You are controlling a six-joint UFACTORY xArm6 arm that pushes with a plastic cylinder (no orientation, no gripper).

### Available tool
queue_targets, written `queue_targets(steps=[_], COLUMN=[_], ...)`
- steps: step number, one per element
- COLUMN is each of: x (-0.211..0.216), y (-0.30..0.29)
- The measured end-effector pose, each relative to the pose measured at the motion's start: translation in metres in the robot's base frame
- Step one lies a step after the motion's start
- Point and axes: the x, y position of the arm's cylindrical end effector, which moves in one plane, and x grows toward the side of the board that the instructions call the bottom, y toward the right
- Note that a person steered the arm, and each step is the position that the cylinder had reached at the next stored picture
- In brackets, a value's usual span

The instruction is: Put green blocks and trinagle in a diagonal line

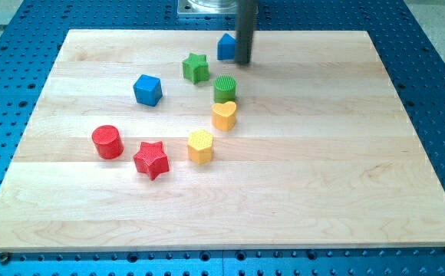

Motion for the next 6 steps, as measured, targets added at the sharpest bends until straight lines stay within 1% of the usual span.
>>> queue_targets(steps=[1, 2, 3, 4, 5, 6], x=[-0.003, -0.029, -0.031, -0.027, -0.046, -0.024], y=[0.028, 0.045, -0.013, -0.087, -0.082, -0.137])
